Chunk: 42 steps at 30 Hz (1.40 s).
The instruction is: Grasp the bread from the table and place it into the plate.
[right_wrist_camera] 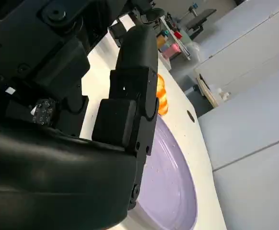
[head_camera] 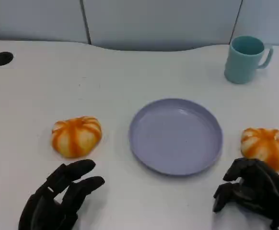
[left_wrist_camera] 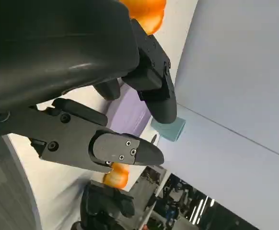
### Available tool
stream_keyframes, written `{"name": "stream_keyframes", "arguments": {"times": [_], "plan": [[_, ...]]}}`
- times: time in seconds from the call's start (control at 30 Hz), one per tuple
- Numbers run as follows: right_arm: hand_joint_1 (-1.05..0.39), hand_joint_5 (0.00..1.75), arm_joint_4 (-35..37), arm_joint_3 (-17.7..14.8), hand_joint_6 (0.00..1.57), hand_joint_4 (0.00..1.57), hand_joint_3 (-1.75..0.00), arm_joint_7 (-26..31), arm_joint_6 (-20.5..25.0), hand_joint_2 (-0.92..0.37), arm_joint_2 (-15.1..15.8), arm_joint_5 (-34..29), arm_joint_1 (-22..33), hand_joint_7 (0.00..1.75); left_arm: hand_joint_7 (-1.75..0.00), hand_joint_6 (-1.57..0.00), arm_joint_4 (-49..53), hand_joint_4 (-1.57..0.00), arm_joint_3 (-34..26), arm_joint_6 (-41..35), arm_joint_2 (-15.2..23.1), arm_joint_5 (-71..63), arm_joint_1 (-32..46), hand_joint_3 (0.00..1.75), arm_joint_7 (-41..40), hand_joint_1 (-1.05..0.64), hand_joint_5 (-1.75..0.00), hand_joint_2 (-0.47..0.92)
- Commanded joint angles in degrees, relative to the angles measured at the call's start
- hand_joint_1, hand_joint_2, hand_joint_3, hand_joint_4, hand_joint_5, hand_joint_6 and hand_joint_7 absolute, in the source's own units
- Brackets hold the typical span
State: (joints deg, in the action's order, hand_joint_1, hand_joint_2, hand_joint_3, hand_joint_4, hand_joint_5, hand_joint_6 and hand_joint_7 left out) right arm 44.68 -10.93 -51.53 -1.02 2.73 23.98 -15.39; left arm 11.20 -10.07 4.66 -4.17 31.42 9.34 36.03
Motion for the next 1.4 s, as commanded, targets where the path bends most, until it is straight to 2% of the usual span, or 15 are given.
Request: {"name": "stream_keyframes", "arguments": {"times": [0.03,0.9,1.1,1.2,1.37,1.4], "plan": [[-1.05,0.47,-0.12,-0.2,1.57,1.57,0.0,0.76,0.39,-0.45,0.72,-0.39,1.05,0.21,-0.75,-0.55,0.28,-0.52,-0.57,0.64,0.97,0.16,-0.04,0.18,0.69,-0.39,-1.33,0.92],[-1.05,0.48,-1.02,0.01,1.57,1.57,0.0,1.12,1.36,-0.43,0.45,-0.28,1.42,0.22,-0.84,-0.5,-0.22,-0.5,-0.66,0.31,1.21,0.22,0.35,0.17,0.38,-0.39,-1.36,0.92],[-1.05,0.47,-0.65,0.34,1.57,1.57,0.0,1.32,0.14,-0.44,-0.23,-0.73,1.48,0.2,-0.83,-0.49,0.04,-0.51,-0.63,4.91,2.03,-3.12,0.0,0.16,-0.47,-0.4,-1.31,0.92],[-1.05,0.47,-0.22,0.03,1.57,1.57,0.0,1.45,0.02,-0.44,-0.81,-0.34,1.27,0.2,-0.82,-0.45,-1.94,-0.47,0.07,8.01,3.57,-6.93,-0.49,0.13,-1.49,-0.44,-1.29,0.92],[-1.05,0.47,-0.15,-0.04,1.57,1.57,0.0,1.46,-0.02,-0.44,-0.9,-0.33,1.24,0.2,-0.82,-0.44,-2.06,-0.46,0.38,8.82,3.8,-7.6,-0.51,0.11,-1.93,-0.46,-1.29,0.92],[-1.05,0.47,-0.07,0.2,1.57,1.57,0.0,1.45,-0.13,-0.44,-0.95,-0.59,1.2,0.2,-0.82,-0.44,-4.39,-0.46,0.52,12.02,7.27,-14.52,-1.98,0.11,-4.07,-0.46,-1.29,0.92]]}}
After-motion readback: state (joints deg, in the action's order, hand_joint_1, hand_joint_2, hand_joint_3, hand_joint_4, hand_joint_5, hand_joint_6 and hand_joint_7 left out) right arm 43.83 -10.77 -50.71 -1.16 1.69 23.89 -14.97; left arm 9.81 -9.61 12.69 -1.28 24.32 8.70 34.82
